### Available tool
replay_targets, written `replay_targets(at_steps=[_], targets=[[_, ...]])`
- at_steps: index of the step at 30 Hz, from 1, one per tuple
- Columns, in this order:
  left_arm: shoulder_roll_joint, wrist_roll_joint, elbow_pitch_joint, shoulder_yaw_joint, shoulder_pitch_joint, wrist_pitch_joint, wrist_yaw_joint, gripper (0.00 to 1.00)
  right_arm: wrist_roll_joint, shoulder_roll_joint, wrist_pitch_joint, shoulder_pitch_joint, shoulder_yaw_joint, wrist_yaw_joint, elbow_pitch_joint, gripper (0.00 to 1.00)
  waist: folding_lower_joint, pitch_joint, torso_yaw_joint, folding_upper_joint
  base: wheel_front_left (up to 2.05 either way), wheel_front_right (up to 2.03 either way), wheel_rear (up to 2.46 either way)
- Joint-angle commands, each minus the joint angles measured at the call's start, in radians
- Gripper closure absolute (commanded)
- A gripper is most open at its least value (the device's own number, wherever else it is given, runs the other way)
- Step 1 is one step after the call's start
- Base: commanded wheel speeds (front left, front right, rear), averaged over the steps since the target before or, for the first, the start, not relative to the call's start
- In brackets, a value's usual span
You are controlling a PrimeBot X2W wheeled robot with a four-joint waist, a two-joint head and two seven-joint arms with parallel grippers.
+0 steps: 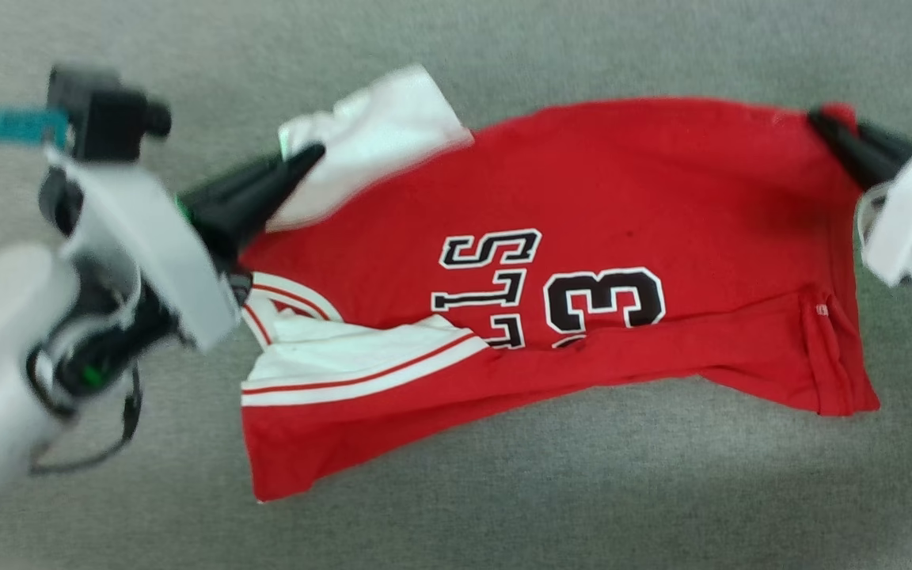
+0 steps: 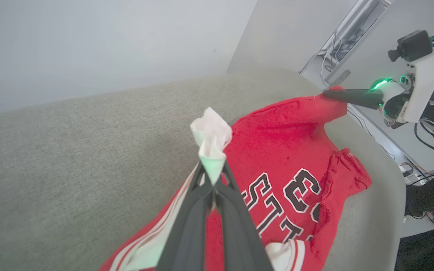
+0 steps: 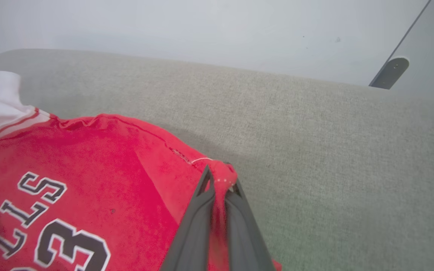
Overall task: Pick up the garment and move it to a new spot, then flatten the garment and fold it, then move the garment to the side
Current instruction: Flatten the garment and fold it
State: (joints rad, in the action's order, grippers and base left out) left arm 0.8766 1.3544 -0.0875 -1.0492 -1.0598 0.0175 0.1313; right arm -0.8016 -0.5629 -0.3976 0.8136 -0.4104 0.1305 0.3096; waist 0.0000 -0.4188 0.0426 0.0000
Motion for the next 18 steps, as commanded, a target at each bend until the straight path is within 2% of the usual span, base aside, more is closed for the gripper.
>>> replay_targets(at_steps=[1,7,12,18], targets=[[0.011,0.002,0.012,-0.003,0.021,-0.015,-0.002,1.0,-0.006,-0.014,-0.002,-0.03,0.001,0.0,-0.013,1.0,0.0,0.07,-0.039,0.0,0.0,0.0,0.0],[0.116,0.013,0.154,-0.022,0.161,-0.166,-0.002,1.0,-0.04,-0.1,-0.01,-0.213,0.05,0.0,-0.176,1.0,0.0,0.099,-0.058,0.0,0.0,0.0,0.0],[0.173,0.013,0.224,-0.025,0.274,-0.253,-0.002,1.0,-0.037,-0.129,-0.012,-0.354,0.115,0.0,-0.264,1.0,0.0,0.102,-0.069,0.0,0.0,0.0,0.0],[0.177,-0.009,0.259,-0.011,0.414,-0.281,-0.012,1.0,-0.012,-0.12,-0.025,-0.504,0.214,0.0,-0.332,1.0,0.0,0.089,-0.082,0.0,0.0,0.0,0.0]])
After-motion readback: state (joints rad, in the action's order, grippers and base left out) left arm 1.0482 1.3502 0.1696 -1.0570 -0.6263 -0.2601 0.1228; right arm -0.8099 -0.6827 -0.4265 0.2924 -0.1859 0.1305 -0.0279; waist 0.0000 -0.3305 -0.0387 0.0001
